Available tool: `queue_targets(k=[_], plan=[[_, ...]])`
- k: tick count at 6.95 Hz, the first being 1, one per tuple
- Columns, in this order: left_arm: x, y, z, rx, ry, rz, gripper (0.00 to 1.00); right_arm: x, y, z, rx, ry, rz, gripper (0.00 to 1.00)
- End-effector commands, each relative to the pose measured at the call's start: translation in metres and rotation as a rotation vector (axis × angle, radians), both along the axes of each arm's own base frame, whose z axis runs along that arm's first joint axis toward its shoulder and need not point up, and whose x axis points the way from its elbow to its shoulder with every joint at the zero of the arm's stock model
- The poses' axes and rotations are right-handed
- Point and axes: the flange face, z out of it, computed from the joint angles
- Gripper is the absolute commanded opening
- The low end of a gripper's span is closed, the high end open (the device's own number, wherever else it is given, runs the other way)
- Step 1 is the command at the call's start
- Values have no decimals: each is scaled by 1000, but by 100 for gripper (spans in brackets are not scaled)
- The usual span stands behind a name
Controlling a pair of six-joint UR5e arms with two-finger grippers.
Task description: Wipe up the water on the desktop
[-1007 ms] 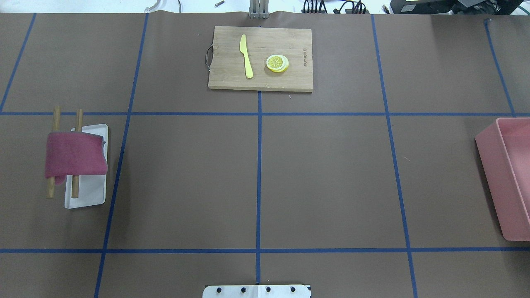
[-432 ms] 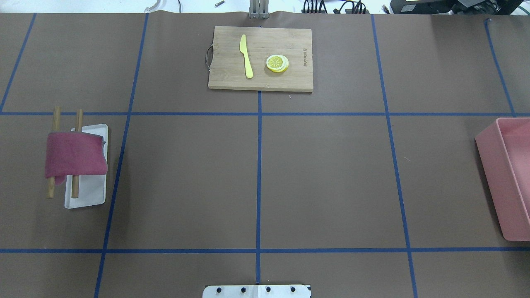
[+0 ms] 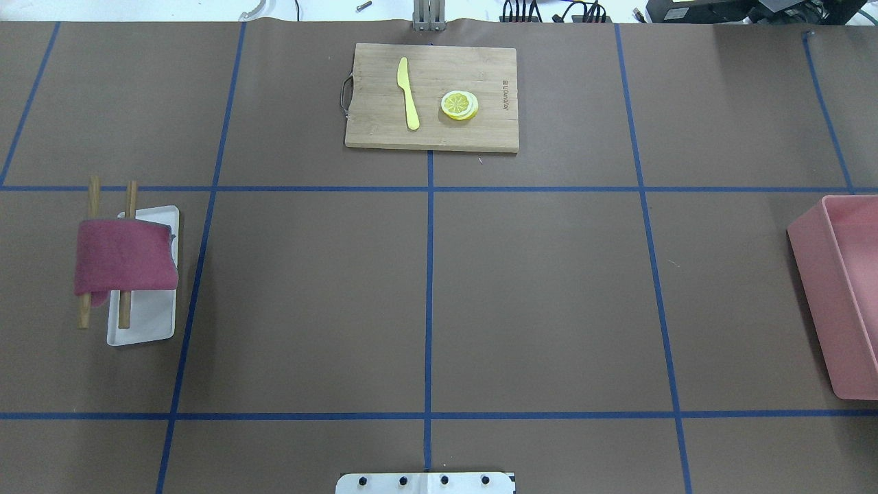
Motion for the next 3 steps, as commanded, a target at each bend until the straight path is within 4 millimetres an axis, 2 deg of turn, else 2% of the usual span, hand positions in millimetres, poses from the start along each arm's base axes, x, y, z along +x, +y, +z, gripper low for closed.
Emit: queue_targets(k=[1,2,3], plan=[[76,-17,-47,-93,46,-29,98,-4,2,-4,12,-37,-2,100],[102,-15,-57,-96,64,-14,98,-3,1,-5,20,-33,-1,100],[122,-12,-55,-126,43,-37,98,-8,1,-3,24,-28,-15,100]])
